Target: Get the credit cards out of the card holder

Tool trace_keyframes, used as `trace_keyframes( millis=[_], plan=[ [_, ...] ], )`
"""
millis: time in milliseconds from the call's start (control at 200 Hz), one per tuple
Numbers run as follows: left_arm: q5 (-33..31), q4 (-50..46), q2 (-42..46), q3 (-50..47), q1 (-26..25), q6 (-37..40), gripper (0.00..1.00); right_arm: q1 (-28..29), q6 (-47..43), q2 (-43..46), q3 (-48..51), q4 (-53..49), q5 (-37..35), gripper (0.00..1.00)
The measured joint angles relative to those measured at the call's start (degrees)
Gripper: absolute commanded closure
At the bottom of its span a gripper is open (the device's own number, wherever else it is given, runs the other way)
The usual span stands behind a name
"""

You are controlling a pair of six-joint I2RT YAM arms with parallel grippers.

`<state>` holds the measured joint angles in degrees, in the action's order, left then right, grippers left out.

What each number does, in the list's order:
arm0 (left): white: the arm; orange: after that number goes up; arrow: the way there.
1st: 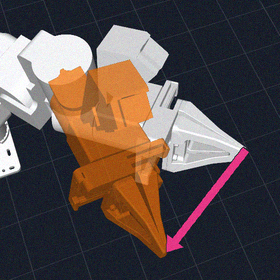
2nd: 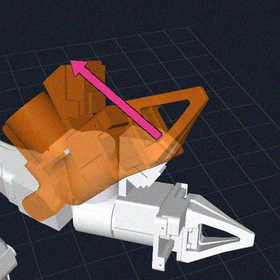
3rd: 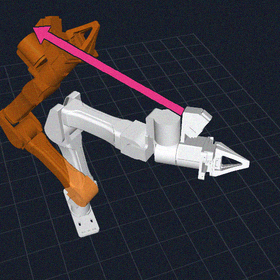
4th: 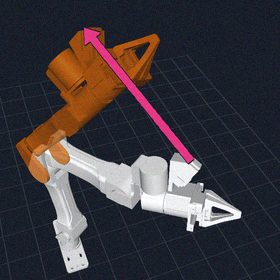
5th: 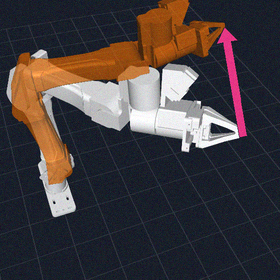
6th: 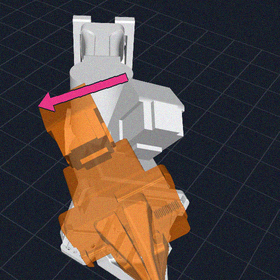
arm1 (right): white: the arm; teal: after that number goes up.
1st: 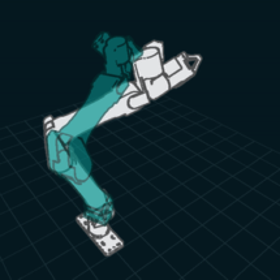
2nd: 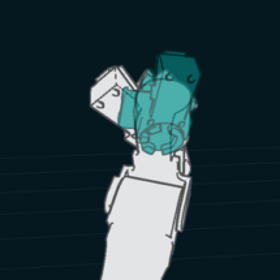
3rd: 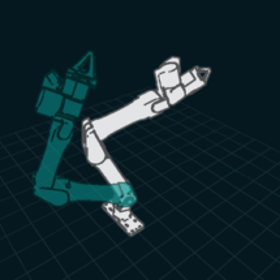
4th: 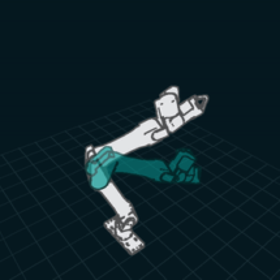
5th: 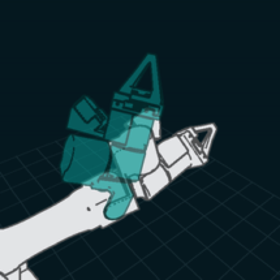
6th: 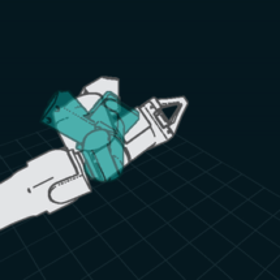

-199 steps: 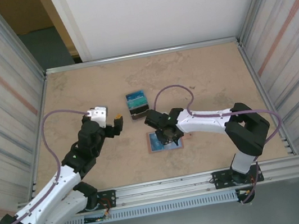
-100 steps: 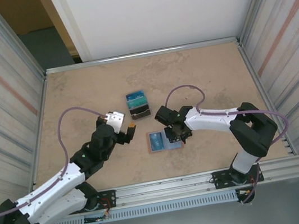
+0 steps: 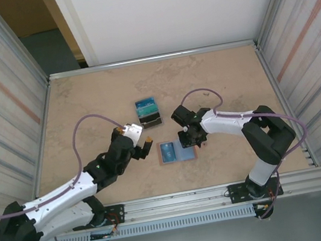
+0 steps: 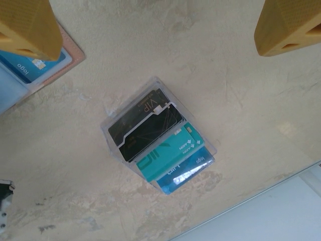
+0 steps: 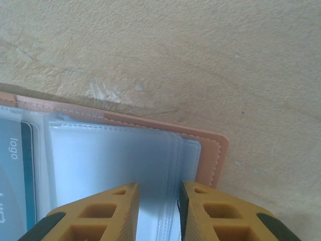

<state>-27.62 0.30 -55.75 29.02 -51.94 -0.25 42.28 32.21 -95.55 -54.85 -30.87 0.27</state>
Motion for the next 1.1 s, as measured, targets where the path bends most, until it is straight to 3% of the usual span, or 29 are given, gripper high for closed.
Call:
trace_keyframes(
  millis=[501,772,1102],
  plan=[
    [-3.1,-0.2,-5.8,0.0,-1.7,-1.7,0.01,-0.5,-4.8,-3.4,-5.3,-0.9,2.3,0.73],
    [-3.6,-0.3,-9.7,-0.1,-5.2,-5.0,0.01,-1.1,-1.8,4.6,-5.4,-4.5,1.6,0.75],
    [-2.6,3.6,-18.3,-1.3,-5.6,-11.5,0.01,-0.1,3.7,9.3,-3.6,-0.4,9.5,0.78]
  ],
)
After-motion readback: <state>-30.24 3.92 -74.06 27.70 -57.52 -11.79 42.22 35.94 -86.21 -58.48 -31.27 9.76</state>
